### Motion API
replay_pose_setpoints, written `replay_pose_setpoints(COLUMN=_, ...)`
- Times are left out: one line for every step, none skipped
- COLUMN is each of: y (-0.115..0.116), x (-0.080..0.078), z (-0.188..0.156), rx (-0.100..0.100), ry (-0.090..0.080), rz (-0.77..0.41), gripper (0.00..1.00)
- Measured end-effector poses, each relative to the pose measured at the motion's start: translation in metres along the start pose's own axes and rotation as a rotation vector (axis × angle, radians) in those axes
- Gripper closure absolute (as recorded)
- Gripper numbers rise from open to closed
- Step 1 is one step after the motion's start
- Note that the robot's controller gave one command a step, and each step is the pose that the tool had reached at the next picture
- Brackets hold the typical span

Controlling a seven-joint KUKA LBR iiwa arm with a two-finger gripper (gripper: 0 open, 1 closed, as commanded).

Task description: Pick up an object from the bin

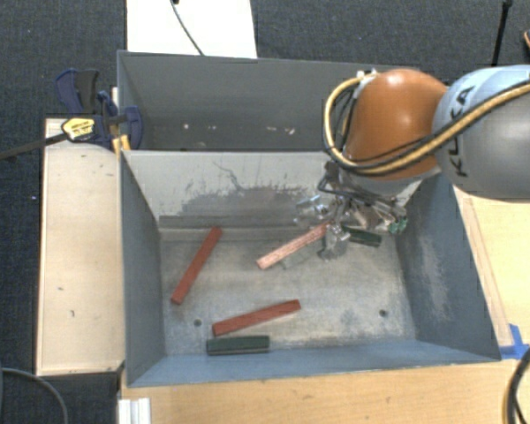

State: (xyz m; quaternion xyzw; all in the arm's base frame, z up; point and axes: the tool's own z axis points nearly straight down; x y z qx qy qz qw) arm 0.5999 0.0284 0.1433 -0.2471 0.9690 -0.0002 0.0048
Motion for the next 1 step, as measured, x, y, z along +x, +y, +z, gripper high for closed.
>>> replay_pose_setpoints(y=-0.0008, x=-0.0022, z=-0.0517, rx=0.001, ry=0.001, rz=0.005, gripper=1.00)
